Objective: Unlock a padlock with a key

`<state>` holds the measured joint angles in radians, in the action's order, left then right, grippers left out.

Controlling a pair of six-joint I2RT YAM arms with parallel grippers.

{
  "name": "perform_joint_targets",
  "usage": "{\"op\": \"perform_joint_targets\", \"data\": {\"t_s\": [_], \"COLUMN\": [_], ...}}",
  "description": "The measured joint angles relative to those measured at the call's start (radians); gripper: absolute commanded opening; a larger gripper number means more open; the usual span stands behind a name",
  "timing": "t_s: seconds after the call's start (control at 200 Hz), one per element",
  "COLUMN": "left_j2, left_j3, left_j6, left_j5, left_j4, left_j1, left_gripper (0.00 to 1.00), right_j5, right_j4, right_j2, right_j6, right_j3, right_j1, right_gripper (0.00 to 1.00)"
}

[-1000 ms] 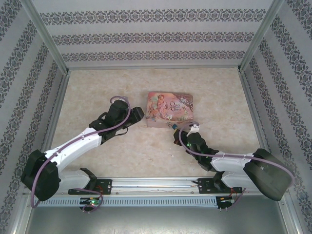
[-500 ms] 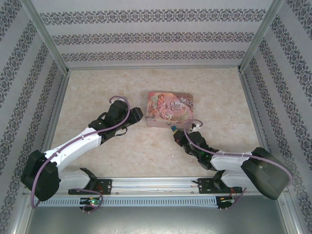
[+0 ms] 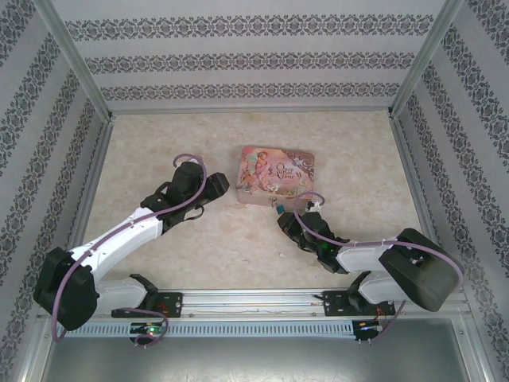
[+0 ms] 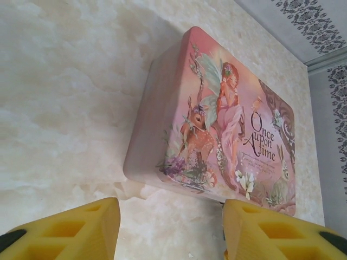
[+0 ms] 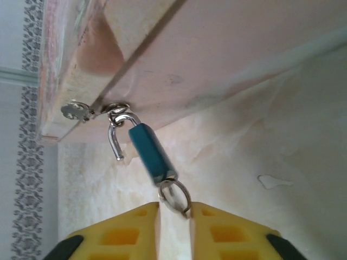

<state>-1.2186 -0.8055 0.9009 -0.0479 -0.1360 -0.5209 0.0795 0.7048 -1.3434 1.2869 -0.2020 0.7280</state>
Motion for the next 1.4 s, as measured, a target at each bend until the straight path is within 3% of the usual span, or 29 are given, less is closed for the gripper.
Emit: {"op": "perform_joint_targets", "data": {"t_s": [0.205, 0.505, 0.829, 1.399], "left_j2": [0.003, 0.013, -0.098, -0.496], "left_j3": [0.000, 0.000, -0.018, -0.243], "left_j6": [-0.013, -0.055, -0.073, -0.143], "left_j5": [-0.007, -0.053, -0.164, -0.353], "left_j4": [-0.016, -0.013, 0.046, 0.111], "left_j1": [0.037, 0.075, 0.099, 0.125], "left_gripper": [0.60, 0.72, 0.74, 0.71], "right_j5": [0.001, -0.005, -0.149, -0.266], "right_j4": [-0.074, -0.220, -0.231, -0.205], "right_j2": [0.055, 0.269, 0.338, 0.299], "right_j6": [-0.019, -0.149, -0.226, -0.248], "right_j3": [-0.003, -0.027, -0.024, -0.005], "right_j1": [0.000, -0.027, -0.169, -0.262], "right_gripper": [0.61, 0.98, 0.98, 0.98]}}
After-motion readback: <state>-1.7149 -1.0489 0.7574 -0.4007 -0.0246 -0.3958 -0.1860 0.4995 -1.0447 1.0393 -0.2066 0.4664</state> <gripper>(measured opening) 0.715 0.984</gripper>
